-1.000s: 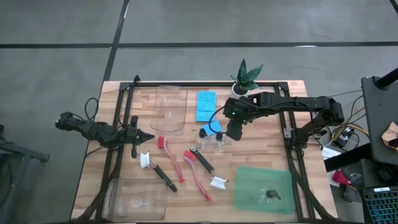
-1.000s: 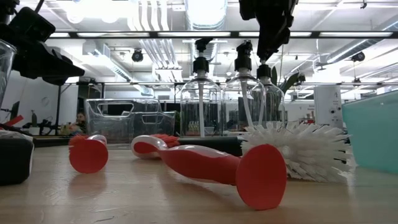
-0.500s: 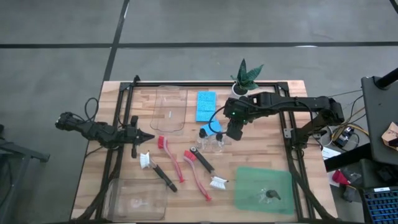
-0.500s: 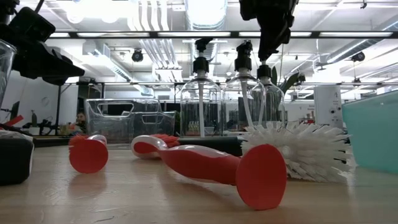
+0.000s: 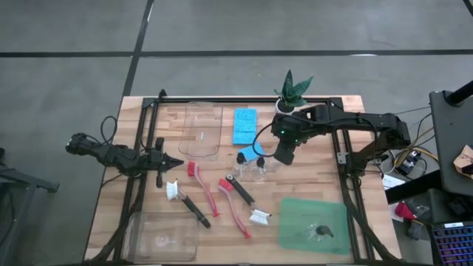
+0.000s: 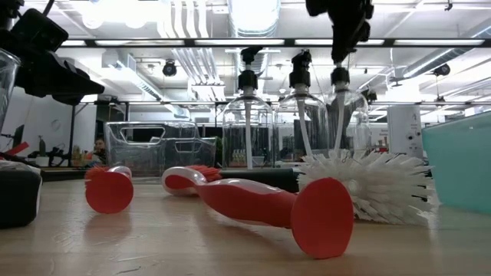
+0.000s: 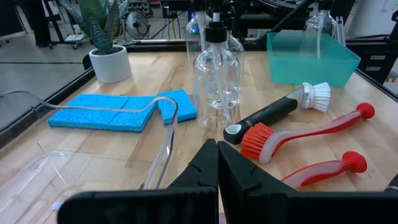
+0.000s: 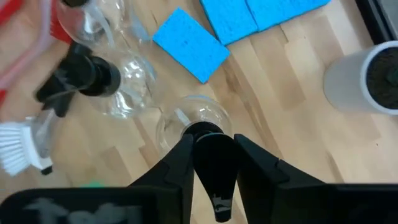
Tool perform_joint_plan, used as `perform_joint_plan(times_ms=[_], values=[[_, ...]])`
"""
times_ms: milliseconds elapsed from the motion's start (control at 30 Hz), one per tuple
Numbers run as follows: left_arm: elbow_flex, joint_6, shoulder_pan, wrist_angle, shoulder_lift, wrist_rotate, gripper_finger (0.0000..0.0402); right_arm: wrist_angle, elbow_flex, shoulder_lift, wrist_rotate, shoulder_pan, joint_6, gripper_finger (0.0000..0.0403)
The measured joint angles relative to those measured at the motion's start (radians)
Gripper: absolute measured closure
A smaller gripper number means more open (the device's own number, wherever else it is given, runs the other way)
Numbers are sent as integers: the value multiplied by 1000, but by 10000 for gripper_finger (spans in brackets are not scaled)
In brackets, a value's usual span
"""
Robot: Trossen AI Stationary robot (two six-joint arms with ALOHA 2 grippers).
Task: Pick & Place Kitchen Sink Supplies
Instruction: Put the sprayer bottle into the green bin
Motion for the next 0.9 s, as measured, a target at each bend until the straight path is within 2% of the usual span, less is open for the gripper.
perform_joint_plan(times_ms=[233, 467, 633, 900], values=[[0, 0, 0, 0, 0, 0, 401, -106, 101, -36, -10, 22, 64, 312], [0, 0, 0, 0, 0, 0, 401, -216, 196, -96, -5, 96, 188, 313], [0, 0, 0, 0, 0, 0, 401, -288, 224, -131, 12, 186, 299, 313], [0, 0, 0, 0, 0, 0, 401, -287, 224, -158, 20, 376, 458, 313]])
